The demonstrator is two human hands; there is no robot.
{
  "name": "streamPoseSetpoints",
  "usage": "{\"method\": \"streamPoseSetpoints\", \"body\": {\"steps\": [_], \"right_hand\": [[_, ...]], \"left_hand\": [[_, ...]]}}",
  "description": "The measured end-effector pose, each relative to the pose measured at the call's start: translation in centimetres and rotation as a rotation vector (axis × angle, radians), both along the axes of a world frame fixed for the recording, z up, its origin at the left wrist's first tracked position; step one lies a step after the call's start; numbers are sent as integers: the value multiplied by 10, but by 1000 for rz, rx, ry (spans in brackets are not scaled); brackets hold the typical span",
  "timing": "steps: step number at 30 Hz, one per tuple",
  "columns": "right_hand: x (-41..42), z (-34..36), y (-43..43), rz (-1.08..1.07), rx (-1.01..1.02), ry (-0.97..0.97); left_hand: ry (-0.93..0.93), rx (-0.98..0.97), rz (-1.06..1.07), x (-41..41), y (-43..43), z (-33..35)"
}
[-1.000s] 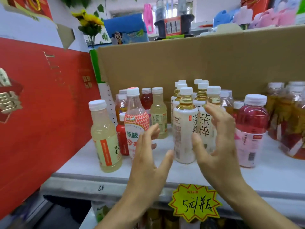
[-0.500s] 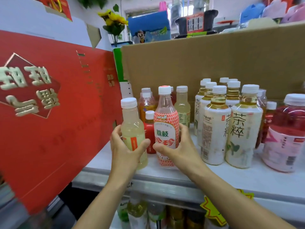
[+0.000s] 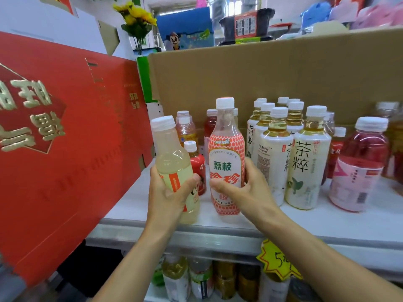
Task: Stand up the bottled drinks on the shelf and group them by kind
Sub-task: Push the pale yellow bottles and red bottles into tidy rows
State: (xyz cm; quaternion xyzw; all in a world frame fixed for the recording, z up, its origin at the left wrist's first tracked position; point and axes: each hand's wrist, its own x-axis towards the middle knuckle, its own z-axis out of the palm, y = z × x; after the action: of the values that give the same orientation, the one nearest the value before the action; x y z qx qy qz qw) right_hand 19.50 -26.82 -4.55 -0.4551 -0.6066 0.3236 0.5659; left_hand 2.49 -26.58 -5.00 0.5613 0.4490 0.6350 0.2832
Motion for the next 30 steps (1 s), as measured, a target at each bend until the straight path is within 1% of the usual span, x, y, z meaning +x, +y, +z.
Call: {"method": "streamPoseSetpoints", "body": {"steps": [6, 12, 16, 21, 25, 30], "right_hand": [[36, 9, -41, -20, 45, 55], [111, 1, -98, -66, 23, 48], [177, -1, -146, -117, 11, 57], [271, -3, -212, -212, -19, 52], [349, -2, -266, -291, -26, 51], [436, 3, -325, -386, -15, 103]], "left_hand": [[-76, 10, -100, 30, -38, 11], [-69, -29, -260, 103, -84, 4], [-74, -56, -337, 174, -115, 0], [-84, -79, -412, 282, -160, -5], [-88, -83, -551, 370, -200, -7], [-83, -116, -714, 469, -242, -3]]}}
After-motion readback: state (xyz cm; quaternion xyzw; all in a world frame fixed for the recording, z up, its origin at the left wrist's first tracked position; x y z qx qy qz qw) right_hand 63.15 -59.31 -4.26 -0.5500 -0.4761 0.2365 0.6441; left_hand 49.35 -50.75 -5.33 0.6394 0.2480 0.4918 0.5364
